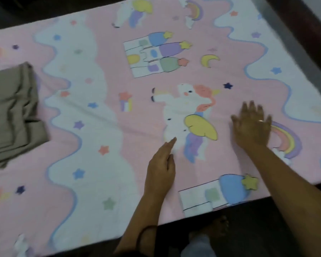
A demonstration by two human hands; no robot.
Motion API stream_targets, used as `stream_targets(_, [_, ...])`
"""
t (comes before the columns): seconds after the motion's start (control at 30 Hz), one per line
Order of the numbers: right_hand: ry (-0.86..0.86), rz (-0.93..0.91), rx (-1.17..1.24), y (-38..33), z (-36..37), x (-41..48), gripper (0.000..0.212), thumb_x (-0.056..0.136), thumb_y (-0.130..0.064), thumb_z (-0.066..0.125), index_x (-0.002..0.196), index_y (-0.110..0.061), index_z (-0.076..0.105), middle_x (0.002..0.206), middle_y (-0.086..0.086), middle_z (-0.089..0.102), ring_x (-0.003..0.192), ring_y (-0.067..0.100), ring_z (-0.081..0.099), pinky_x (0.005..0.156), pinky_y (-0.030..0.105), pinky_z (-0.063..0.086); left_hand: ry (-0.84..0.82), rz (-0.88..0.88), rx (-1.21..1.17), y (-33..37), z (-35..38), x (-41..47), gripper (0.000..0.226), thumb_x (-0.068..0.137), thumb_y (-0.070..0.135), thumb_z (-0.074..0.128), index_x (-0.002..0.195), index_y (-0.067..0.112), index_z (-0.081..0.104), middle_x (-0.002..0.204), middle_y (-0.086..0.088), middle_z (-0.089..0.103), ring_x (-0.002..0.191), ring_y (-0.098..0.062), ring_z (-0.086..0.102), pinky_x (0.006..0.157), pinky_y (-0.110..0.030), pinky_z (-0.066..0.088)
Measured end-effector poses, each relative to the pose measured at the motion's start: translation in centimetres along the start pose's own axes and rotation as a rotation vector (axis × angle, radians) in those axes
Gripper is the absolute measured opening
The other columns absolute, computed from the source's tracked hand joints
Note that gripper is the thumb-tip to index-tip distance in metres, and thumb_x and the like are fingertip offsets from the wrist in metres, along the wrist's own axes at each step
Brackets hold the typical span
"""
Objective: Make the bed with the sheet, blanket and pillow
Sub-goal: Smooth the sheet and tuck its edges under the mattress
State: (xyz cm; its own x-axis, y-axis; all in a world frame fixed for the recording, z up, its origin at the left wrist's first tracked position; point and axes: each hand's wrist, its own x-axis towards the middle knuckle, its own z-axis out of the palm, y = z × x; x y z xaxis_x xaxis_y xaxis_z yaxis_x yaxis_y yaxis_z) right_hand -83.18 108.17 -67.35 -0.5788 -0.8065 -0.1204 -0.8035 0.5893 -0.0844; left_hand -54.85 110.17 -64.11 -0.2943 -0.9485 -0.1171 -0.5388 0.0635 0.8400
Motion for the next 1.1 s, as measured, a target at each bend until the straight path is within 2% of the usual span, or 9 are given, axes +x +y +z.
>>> stream_targets(0.17, [-0.055, -0.504, 0.103, -21.6, 6.4, -11.6, 0.068, 0.082, -0.051, 0.031, 0.129, -0.011, 0.059, 0.133, 0.013, 0.057, 0.12, 0.036, 0.055, 0.103, 0.054, 0.033, 0.266, -0.073, 0.149, -8.9, -11.7, -6.6, 0.049, 0.091, 0.019, 0.04, 0.14, 0.022, 0.039, 0.143, 0.013, 0.036, 0.136, -0.003, 0.028, 0.111, -0.01, 0.016])
stream_targets(0.33, [-0.333, -0.935, 0.081, -34.6, 8.6, -32.3, 0.063, 0.084, -0.055, 0.03, 0.131, -0.023, 0.057, 0.136, -0.001, 0.056, 0.128, 0.023, 0.05, 0.11, 0.048, 0.014, 0.285, -0.431, 0.336, -18.4, -23.3, -14.9, 0.055, 0.09, 0.027, 0.039, 0.143, 0.012, 0.035, 0.149, -0.011, 0.035, 0.14, -0.026, 0.031, 0.117, -0.033, 0.015])
stream_targets(0.43, [-0.474, -1.198, 0.036, -37.1, 7.4, -37.8, 0.056, 0.084, -0.055, 0.032, 0.123, -0.031, 0.063, 0.129, -0.012, 0.06, 0.121, 0.012, 0.056, 0.107, 0.046, 0.033, 0.263, -0.566, 0.292, -20.5, -27.2, -18.5, 0.052, 0.098, 0.023, 0.046, 0.146, 0.018, 0.027, 0.154, -0.01, 0.028, 0.143, -0.025, 0.022, 0.118, -0.039, 0.015])
stream_targets(0.5, [-0.445, -1.253, 0.012, -38.0, 6.3, -36.3, 0.058, 0.084, -0.056, 0.028, 0.125, -0.033, 0.061, 0.131, -0.013, 0.059, 0.121, 0.009, 0.056, 0.103, 0.039, 0.044, 0.252, -0.596, 0.294, -21.0, -28.5, -19.6, 0.055, 0.098, 0.027, 0.044, 0.148, 0.026, 0.02, 0.157, -0.005, 0.02, 0.145, -0.023, 0.014, 0.118, -0.04, 0.014])
stream_targets(0.57, [-0.386, -1.251, 0.037, -39.0, 6.0, -32.3, 0.065, 0.086, -0.052, 0.024, 0.139, -0.022, 0.048, 0.145, -0.002, 0.046, 0.134, 0.016, 0.043, 0.11, 0.046, 0.032, 0.234, -0.628, 0.362, -21.4, -29.5, -19.8, 0.056, 0.099, 0.033, 0.038, 0.149, 0.032, 0.013, 0.159, 0.001, 0.012, 0.146, -0.019, 0.007, 0.116, -0.044, 0.012])
stream_targets(0.67, [-0.149, -0.916, 0.07, -39.0, 5.5, -24.4, 0.075, 0.089, -0.058, 0.013, 0.139, -0.014, 0.047, 0.145, 0.005, 0.046, 0.131, 0.023, 0.047, 0.105, 0.051, 0.037, 0.219, -0.629, 0.44, -21.6, -30.2, -18.4, 0.058, 0.1, 0.037, 0.033, 0.15, 0.033, 0.005, 0.16, 0.006, 0.002, 0.147, -0.017, -0.001, 0.116, -0.047, 0.005])
stream_targets(0.77, [-0.259, -0.726, 0.001, -38.0, 6.1, -19.1, 0.072, 0.093, -0.061, 0.017, 0.151, -0.019, 0.022, 0.158, 0.003, 0.021, 0.145, 0.021, 0.02, 0.116, 0.043, 0.015, 0.176, -0.559, 0.467, -21.9, -30.8, -15.8, 0.058, 0.1, 0.037, 0.033, 0.15, 0.033, 0.004, 0.159, 0.006, -0.004, 0.147, -0.017, -0.007, 0.116, -0.048, 0.005])
stream_targets(0.87, [-0.143, -0.656, -0.046, -40.3, 8.2, -20.2, 0.079, 0.094, -0.062, 0.007, 0.142, -0.01, 0.043, 0.146, 0.012, 0.043, 0.133, 0.031, 0.044, 0.108, 0.05, 0.03, 0.161, -0.506, 0.46, -22.3, -31.8, -12.8, 0.057, 0.1, 0.036, 0.033, 0.15, 0.035, 0.006, 0.159, 0.007, -0.004, 0.146, -0.017, -0.008, 0.116, -0.047, 0.004])
stream_targets(1.1, [-0.29, -1.25, 0.098, -50.2, 10.7, -33.8, 0.056, 0.092, -0.049, 0.032, 0.136, -0.021, 0.051, 0.141, 0.002, 0.05, 0.135, 0.026, 0.041, 0.114, 0.05, 0.025, 0.148, -0.532, 0.458, -24.8, -35.6, -6.4, 0.055, 0.1, 0.035, 0.033, 0.15, 0.031, 0.011, 0.16, 0.005, 0.003, 0.147, -0.017, -0.003, 0.116, -0.048, 0.006])
